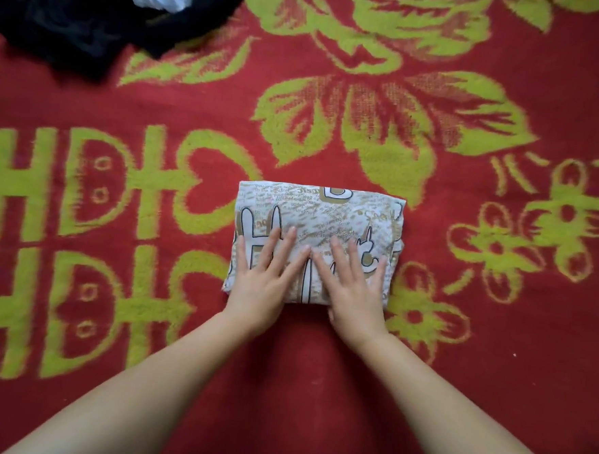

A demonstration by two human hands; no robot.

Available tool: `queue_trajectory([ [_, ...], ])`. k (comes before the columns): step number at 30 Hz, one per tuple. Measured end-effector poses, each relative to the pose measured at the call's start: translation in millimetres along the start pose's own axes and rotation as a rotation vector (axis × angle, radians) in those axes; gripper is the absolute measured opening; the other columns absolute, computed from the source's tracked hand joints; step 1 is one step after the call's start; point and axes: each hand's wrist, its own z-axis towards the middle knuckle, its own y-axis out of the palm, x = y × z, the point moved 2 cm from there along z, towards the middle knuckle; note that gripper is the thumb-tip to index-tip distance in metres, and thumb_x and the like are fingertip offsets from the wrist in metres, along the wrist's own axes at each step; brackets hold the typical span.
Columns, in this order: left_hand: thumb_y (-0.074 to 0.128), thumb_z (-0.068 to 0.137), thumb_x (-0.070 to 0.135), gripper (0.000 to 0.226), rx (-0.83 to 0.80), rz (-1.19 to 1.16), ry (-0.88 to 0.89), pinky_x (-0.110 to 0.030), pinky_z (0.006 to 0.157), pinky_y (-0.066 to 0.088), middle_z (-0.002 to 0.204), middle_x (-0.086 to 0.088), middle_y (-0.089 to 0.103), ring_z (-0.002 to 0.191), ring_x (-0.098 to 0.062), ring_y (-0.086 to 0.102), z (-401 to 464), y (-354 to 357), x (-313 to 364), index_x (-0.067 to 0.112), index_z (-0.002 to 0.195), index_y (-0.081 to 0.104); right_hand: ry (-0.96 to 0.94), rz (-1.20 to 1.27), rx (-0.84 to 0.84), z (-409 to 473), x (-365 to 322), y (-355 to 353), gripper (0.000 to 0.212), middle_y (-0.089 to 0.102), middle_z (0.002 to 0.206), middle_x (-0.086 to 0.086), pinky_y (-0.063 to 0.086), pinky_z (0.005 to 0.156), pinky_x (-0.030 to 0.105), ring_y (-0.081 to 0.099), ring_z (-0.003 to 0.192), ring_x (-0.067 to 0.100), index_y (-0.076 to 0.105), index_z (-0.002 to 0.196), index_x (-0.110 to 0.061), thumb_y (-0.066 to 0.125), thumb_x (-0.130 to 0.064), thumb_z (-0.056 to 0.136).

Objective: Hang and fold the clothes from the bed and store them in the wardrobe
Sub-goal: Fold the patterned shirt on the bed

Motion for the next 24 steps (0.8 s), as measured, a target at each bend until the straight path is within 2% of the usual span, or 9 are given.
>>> queue_trajectory([
  [2, 0.061, 0.071, 0.002, 0.090, -0.052, -0.026, -0.021, -0.075, 0.101, 0.013, 0.158, -0.012, 0.013, 0.144, -0.039, 0.014, 14.2, -2.7, -4.5, 0.023, 0.150, 0.024, 0.066, 0.045, -0.039, 18.1, 3.5, -2.6, 0.085, 0.005, 0.161, 0.005, 0.004, 0.106, 0.072, -0.001, 0.147, 0.036, 0.011, 0.152, -0.034, 0.055, -0.007, 0.084],
  [3, 0.055, 0.078, 0.001, 0.090, -0.124, -0.037, -0.030, -0.072, 0.104, 0.009, 0.160, -0.008, -0.001, 0.147, -0.036, 0.001, 19.9, -4.4, -7.5, 0.027, 0.153, 0.011, 0.083, 0.056, -0.083, 25.0, 5.7, -7.2, 0.081, 0.002, 0.162, 0.002, 0.005, 0.107, 0.070, -0.005, 0.147, 0.034, 0.008, 0.152, -0.035, 0.047, -0.004, 0.088],
  [5, 0.045, 0.086, -0.001, 0.086, -0.278, -0.061, -0.055, -0.066, 0.109, 0.009, 0.161, -0.003, -0.010, 0.147, -0.030, -0.009, 24.8, -16.5, -13.3, 0.031, 0.153, 0.001, 0.089, 0.088, -0.167, 29.7, 6.9, -25.3, 0.073, 0.008, 0.161, -0.002, 0.015, 0.110, 0.065, -0.001, 0.148, 0.031, 0.013, 0.152, -0.035, 0.041, -0.004, 0.093],
  [7, 0.042, 0.088, -0.004, 0.081, -0.305, -0.108, -0.078, -0.061, 0.111, 0.017, 0.161, -0.002, -0.002, 0.148, -0.030, -0.003, 29.6, -44.2, -18.3, 0.031, 0.152, 0.006, 0.069, 0.129, -0.187, 29.7, 5.3, -55.5, 0.069, 0.017, 0.159, -0.003, 0.027, 0.110, 0.057, 0.009, 0.146, 0.029, 0.019, 0.151, -0.033, 0.041, -0.002, 0.093],
  [11, 0.041, 0.089, -0.003, 0.075, -0.242, -0.106, -0.070, -0.056, 0.103, 0.034, 0.159, -0.004, 0.014, 0.146, -0.033, 0.012, 28.1, -128.1, -29.1, 0.028, 0.151, 0.013, 0.001, 0.086, -0.135, 28.1, -6.8, -139.6, 0.065, 0.030, 0.153, -0.001, 0.040, 0.102, 0.046, 0.030, 0.136, 0.028, 0.021, 0.151, -0.029, 0.040, -0.004, 0.094],
  [16, 0.043, 0.090, 0.000, 0.075, -0.102, -0.011, -0.182, -0.050, 0.101, 0.035, 0.159, -0.004, 0.013, 0.146, -0.033, 0.012, -12.2, -227.2, -58.9, 0.027, 0.152, 0.011, -0.174, -0.018, -0.001, 23.4, -50.4, -243.3, 0.068, 0.031, 0.151, -0.001, 0.044, 0.096, 0.046, 0.033, 0.132, 0.028, 0.020, 0.151, -0.029, 0.042, -0.003, 0.092],
  [19, 0.042, 0.090, -0.001, 0.075, -0.023, 0.037, -0.318, -0.048, 0.103, 0.034, 0.159, -0.005, 0.013, 0.146, -0.032, 0.012, -52.0, -284.7, -80.8, 0.027, 0.152, 0.011, -0.324, -0.057, 0.084, 24.0, -91.2, -297.3, 0.072, 0.031, 0.150, -0.001, 0.045, 0.094, 0.046, 0.034, 0.131, 0.029, 0.020, 0.150, -0.029, 0.048, -0.002, 0.089],
  [24, 0.040, 0.093, 0.001, 0.072, 0.093, 0.080, -0.634, -0.048, 0.108, 0.032, 0.159, -0.006, 0.013, 0.146, -0.032, 0.012, -152.8, -344.1, -90.6, 0.027, 0.152, 0.010, -0.652, -0.150, 0.199, 3.5, -174.6, -354.5, 0.075, 0.038, 0.141, -0.001, 0.049, 0.077, 0.040, 0.039, 0.121, 0.029, 0.022, 0.146, -0.027, 0.049, 0.003, 0.083],
])
